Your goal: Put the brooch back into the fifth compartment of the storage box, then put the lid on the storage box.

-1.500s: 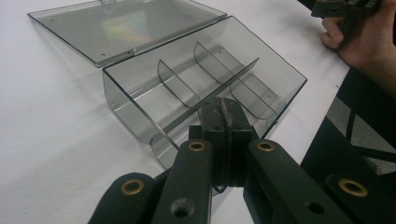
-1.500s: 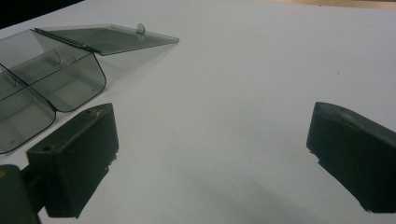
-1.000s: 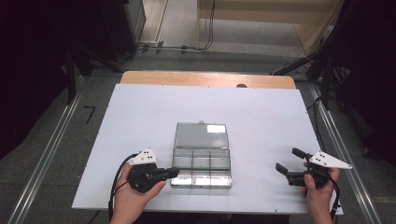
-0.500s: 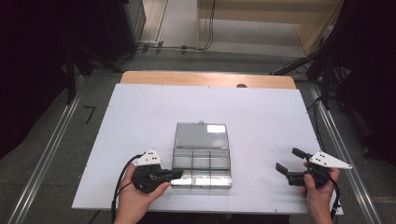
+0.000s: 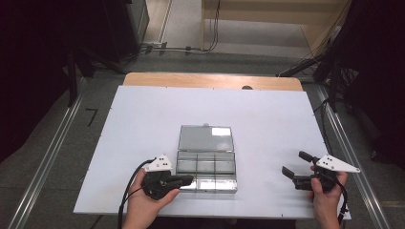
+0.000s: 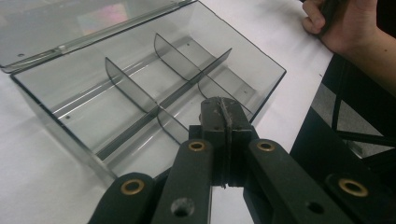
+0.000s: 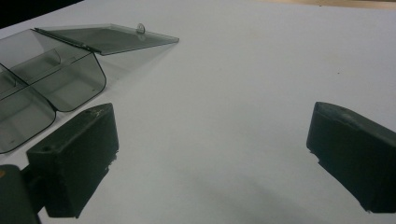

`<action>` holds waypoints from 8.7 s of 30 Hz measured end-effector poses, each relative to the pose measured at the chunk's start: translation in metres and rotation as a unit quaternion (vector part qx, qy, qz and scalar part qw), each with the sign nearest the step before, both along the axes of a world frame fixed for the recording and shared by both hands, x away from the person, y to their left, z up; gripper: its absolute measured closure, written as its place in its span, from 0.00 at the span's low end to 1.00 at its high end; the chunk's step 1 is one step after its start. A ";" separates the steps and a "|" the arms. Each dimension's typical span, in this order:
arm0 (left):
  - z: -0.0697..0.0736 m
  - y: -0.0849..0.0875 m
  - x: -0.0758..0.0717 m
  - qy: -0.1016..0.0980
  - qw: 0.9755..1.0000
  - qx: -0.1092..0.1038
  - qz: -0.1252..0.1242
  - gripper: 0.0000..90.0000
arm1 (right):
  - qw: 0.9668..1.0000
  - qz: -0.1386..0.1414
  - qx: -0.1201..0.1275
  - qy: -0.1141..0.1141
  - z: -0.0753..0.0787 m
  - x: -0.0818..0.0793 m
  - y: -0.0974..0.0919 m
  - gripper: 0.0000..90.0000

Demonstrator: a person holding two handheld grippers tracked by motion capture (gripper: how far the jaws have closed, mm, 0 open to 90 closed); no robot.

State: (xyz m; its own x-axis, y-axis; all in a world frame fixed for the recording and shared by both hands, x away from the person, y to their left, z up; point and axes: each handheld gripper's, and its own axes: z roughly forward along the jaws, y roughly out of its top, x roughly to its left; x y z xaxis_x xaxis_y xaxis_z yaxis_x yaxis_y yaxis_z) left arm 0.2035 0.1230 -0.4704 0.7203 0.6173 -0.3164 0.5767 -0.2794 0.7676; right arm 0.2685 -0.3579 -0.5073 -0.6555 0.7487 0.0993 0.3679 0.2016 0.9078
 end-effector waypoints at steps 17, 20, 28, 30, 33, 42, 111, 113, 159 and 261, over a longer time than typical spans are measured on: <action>-0.009 -0.015 0.001 0.002 1.000 0.000 -0.013 1.00 | 1.000 0.000 -0.001 0.000 0.000 0.000 0.000 0.01; -0.011 -0.017 0.002 0.003 1.000 0.002 -0.015 1.00 | 1.000 0.000 -0.001 0.000 0.000 0.000 0.000 0.01; -0.016 -0.022 0.003 0.004 1.000 0.000 -0.017 1.00 | 1.000 -0.001 -0.002 0.001 0.000 0.000 0.001 0.01; -0.018 -0.024 0.004 0.003 1.000 0.001 -0.018 1.00 | 1.000 -0.001 -0.003 0.001 0.000 0.000 0.001 0.01; -0.020 -0.026 0.005 0.004 1.000 0.002 -0.015 1.00 | 1.000 0.000 -0.004 0.001 0.000 0.000 0.001 0.01; -0.030 -0.037 0.010 -0.020 1.000 0.018 -0.010 1.00 | 1.000 0.000 -0.006 0.000 0.000 0.001 0.001 0.01; 0.000 0.014 0.079 -0.027 0.995 -0.081 0.042 0.00 | 1.000 0.009 -0.012 0.005 -0.001 0.001 0.004 0.01; -0.001 0.015 0.083 -0.025 0.995 -0.082 0.044 0.00 | 1.000 0.009 -0.012 0.005 -0.001 0.002 0.004 0.01; -0.047 0.026 0.134 0.044 0.987 -0.110 0.104 0.01 | 0.999 0.009 -0.031 0.002 0.004 0.002 0.010 0.00; -0.053 0.022 0.133 0.060 0.985 -0.096 0.129 0.34 | 0.969 0.030 0.034 0.243 0.000 0.100 0.185 0.35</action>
